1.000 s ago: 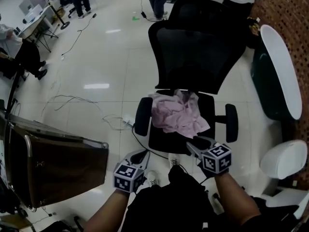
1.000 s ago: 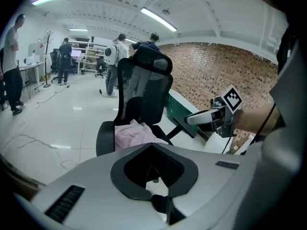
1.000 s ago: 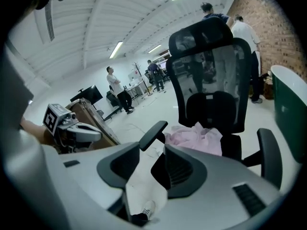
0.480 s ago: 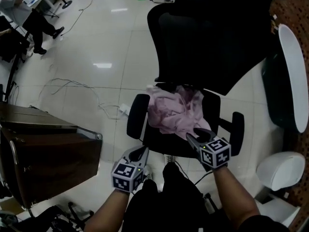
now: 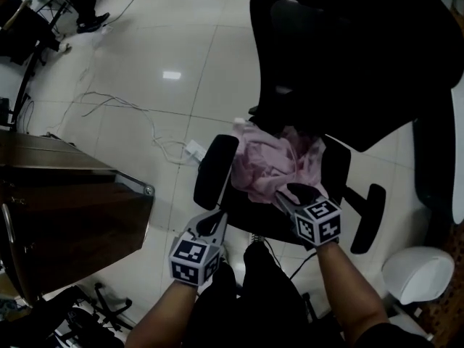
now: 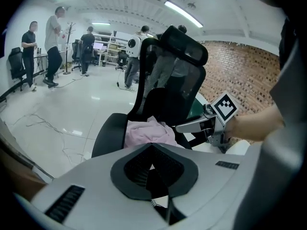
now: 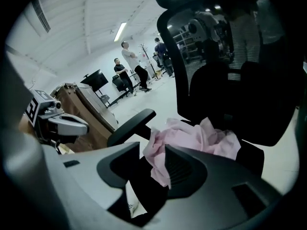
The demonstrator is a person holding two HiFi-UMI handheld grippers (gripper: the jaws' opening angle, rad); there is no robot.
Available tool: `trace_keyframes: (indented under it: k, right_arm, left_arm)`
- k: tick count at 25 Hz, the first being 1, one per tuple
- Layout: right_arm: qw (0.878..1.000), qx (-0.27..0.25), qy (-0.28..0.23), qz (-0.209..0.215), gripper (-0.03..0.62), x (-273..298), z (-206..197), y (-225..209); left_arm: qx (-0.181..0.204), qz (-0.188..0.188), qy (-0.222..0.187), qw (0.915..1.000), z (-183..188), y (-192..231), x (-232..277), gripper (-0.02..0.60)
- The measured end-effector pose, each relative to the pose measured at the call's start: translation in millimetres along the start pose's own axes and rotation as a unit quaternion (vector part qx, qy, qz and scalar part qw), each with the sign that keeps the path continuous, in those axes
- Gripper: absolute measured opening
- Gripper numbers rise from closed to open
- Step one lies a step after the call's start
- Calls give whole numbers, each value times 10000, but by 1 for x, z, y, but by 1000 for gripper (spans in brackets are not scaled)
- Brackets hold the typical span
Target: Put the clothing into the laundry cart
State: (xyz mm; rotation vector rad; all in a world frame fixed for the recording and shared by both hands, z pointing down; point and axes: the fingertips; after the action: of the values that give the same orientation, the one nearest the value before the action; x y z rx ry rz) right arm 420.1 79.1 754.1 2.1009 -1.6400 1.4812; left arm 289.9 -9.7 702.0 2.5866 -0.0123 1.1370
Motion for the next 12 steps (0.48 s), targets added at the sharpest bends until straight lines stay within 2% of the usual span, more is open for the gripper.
trace_keyframes:
  k: [4, 9, 12]
  right_arm:
    - [9997, -90, 18, -237, 193, 18, 7, -23]
    - [9964, -166, 145, -814, 193, 34, 8, -71]
    - [9920, -409, 370, -1136, 195, 49, 1, -101]
  left_arm:
    - [-101, 27, 43, 9999, -7, 9, 10, -2]
    - [-286, 73, 88, 9995, -17, 19, 24, -2]
    - [-362, 42, 114, 9993, -22, 19, 33, -2]
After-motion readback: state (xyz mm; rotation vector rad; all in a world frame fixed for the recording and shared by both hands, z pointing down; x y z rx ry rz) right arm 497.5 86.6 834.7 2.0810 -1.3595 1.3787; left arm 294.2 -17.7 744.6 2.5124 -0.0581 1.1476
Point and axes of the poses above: the fingertips, and each gripper's own axes: x forward along the fingers, y to its left, z out of its top, and after that the axes turned 6 degrees about x, right-handed
